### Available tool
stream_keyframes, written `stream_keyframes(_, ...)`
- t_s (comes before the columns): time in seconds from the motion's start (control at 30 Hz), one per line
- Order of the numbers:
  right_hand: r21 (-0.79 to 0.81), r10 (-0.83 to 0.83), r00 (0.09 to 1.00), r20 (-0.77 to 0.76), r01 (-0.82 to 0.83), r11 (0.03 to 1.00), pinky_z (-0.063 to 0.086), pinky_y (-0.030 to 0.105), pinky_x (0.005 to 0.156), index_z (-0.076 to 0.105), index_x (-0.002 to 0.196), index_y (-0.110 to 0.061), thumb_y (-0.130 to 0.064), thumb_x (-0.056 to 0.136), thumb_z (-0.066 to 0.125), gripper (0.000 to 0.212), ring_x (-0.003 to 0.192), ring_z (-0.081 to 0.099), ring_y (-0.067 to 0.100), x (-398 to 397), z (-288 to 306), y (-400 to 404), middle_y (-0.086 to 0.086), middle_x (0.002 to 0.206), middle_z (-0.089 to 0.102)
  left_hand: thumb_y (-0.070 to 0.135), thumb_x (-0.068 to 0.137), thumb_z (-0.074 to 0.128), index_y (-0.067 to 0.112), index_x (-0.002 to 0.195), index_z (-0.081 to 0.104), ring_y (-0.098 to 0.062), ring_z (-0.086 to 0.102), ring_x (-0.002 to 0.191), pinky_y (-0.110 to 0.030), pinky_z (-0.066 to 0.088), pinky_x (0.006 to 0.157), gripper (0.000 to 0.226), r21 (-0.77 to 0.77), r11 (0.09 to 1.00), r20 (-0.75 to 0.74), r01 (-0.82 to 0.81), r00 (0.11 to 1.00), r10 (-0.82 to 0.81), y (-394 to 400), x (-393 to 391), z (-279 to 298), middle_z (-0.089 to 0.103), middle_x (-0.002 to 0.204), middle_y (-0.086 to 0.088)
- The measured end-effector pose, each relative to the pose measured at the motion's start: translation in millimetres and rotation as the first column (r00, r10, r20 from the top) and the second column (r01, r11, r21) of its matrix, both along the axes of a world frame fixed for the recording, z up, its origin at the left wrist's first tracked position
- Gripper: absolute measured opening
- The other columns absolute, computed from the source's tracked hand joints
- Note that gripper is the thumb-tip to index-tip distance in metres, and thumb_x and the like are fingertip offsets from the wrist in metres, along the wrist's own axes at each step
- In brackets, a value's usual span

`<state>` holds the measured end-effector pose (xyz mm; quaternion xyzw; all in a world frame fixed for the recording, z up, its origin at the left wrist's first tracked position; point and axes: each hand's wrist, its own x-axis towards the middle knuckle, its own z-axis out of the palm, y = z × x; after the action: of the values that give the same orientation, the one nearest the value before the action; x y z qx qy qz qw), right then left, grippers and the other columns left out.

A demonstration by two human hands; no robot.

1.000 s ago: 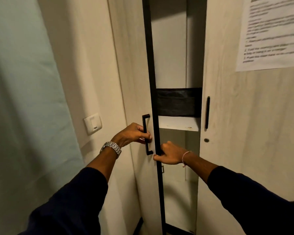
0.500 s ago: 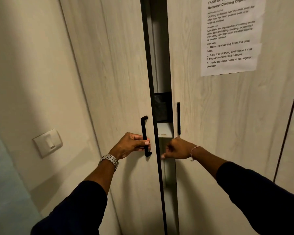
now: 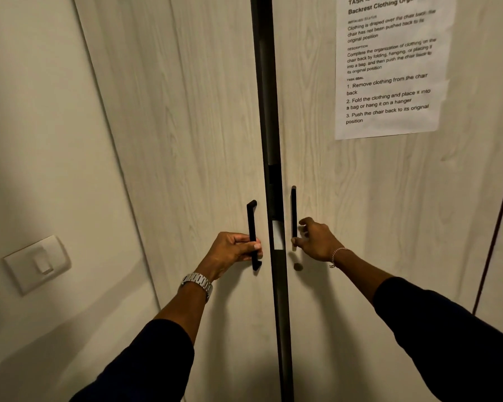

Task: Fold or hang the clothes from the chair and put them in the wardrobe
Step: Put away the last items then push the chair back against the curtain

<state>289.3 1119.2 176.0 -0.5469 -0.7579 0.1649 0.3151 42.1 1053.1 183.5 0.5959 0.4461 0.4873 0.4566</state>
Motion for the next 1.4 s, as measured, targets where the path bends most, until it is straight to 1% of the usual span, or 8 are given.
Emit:
stream_keyframes(0.1,0.035,0.008,0.995,-0.102,-0.004,0.999,0.049,0.035,0.095,0.043,0.141,-0.005,-0.030,0.094,0.069,0.058,0.116,0.061,0.030,-7,7,11,0.012,0.125,0.063,0.004,0.088,0.072,-0.006,0.106,0.072,-0.033,0.073,0.088,-0.033,0.060,0.081,0.021,0.019,1.000,0.015,-0.003,1.000,0.002,16,7,-1,0.073,0.098,-0.028)
stream_keyframes(0.23,0.033,0.033,0.911,-0.411,-0.021,0.999,0.051,0.034,0.092,0.050,0.136,-0.016,-0.043,0.098,0.059,0.047,0.100,0.064,0.019,-20,10,16,-0.001,0.113,0.065,0.004,0.087,0.073,-0.006,0.104,0.073,-0.033,0.073,0.085,-0.034,0.060,0.080,0.019,0.027,1.000,0.035,0.004,0.999,-0.005,40,14,-4,0.073,0.096,-0.026)
stream_keyframes(0.4,0.076,0.073,0.846,-0.529,-0.038,0.996,0.059,0.048,0.085,0.065,0.104,-0.017,-0.026,0.101,0.059,0.010,0.080,0.072,0.024,-18,-7,30,0.007,0.088,0.074,0.001,0.087,0.073,-0.010,0.103,0.072,-0.027,0.073,0.078,-0.030,0.061,0.074,0.019,0.016,1.000,0.042,0.017,0.999,-0.017,64,23,-1,0.073,0.088,-0.023)
stream_keyframes(0.53,0.091,0.062,0.827,-0.559,-0.013,0.996,0.061,0.047,0.079,0.064,0.092,-0.012,-0.020,0.101,0.059,0.013,0.076,0.071,0.029,-21,-7,32,0.010,0.082,0.073,0.002,0.085,0.075,-0.008,0.100,0.073,-0.027,0.072,0.078,-0.030,0.061,0.073,0.019,-0.005,1.000,0.068,0.012,0.998,-0.012,76,28,1,0.073,0.086,-0.021)
stream_keyframes(0.77,0.094,0.046,0.837,-0.545,0.006,0.996,0.062,0.035,0.075,0.062,0.094,-0.008,-0.019,0.102,0.057,0.014,0.078,0.071,0.031,-24,-9,22,0.012,0.083,0.072,0.003,0.085,0.076,-0.006,0.102,0.074,-0.027,0.074,0.081,-0.027,0.060,0.073,0.020,-0.011,0.999,0.065,0.039,0.997,-0.038,85,25,0,0.074,0.093,-0.024)
stream_keyframes(1.07,0.117,0.074,0.852,-0.519,-0.015,0.993,0.063,0.041,0.078,0.062,0.093,-0.010,-0.023,0.101,0.058,0.015,0.076,0.073,0.023,-22,-11,5,0.008,0.084,0.073,0.003,0.084,0.076,-0.005,0.099,0.074,-0.027,0.073,0.080,-0.032,0.062,0.078,0.017,-0.026,0.999,0.091,0.044,0.995,-0.041,81,20,0,0.074,0.091,-0.023)
stream_keyframes(1.23,0.094,0.094,0.820,-0.565,-0.050,0.994,0.062,0.048,0.079,0.063,0.093,-0.009,-0.021,0.100,0.061,0.013,0.079,0.073,0.031,-20,-10,2,0.012,0.085,0.073,0.003,0.083,0.077,-0.005,0.101,0.074,-0.028,0.074,0.081,-0.030,0.061,0.075,0.020,-0.038,0.999,0.089,0.035,0.996,-0.031,80,20,3,0.075,0.092,-0.023)
stream_keyframes(1.4,0.113,0.090,0.820,-0.565,-0.031,0.993,0.062,0.049,0.079,0.062,0.091,-0.012,-0.021,0.100,0.061,0.013,0.078,0.073,0.029,-23,-11,8,0.011,0.085,0.073,0.004,0.084,0.077,-0.007,0.100,0.074,-0.028,0.073,0.080,-0.030,0.062,0.074,0.020,-0.026,0.999,0.087,0.020,0.996,-0.017,83,24,1,0.074,0.092,-0.025)
